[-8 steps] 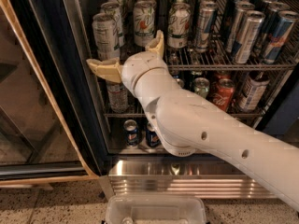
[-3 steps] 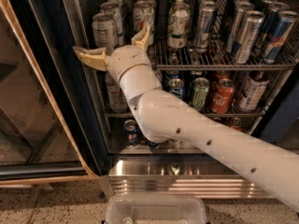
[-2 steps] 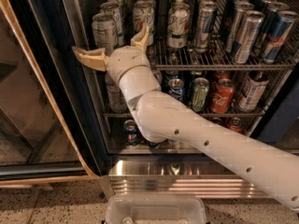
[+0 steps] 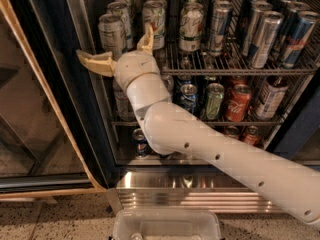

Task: Pick 7up can from top shelf of fridge

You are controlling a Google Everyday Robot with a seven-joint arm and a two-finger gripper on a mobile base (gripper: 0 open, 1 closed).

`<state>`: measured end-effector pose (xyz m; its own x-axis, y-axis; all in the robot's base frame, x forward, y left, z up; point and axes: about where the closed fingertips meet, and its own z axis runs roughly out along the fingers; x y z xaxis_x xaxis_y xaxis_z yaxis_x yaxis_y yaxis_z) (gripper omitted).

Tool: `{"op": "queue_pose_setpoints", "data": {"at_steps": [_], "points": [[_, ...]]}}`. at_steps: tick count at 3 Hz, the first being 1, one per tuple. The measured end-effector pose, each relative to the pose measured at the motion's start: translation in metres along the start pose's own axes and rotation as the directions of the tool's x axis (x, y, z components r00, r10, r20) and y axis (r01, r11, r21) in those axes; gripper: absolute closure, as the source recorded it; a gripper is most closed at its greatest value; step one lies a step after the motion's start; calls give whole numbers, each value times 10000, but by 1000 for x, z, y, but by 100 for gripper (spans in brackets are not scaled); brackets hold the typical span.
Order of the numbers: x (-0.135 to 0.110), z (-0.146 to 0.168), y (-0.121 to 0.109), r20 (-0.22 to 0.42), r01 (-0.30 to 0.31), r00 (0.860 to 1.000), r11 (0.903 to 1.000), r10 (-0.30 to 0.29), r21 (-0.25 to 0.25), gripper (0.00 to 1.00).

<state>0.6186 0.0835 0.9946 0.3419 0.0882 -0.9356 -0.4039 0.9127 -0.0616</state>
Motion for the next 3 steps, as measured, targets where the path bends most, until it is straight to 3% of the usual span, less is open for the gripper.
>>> {"op": "queue_pose_setpoints", "data": {"at_steps": [1,2,3], "points": [[-1,-2,-1,0,-1,10000,10000,1,0,32],[-2,-5,0,1,-2,10000,10000,2,1,23],[-2,-4,0,0,-2,10000,10000,2,-4,1]]}}
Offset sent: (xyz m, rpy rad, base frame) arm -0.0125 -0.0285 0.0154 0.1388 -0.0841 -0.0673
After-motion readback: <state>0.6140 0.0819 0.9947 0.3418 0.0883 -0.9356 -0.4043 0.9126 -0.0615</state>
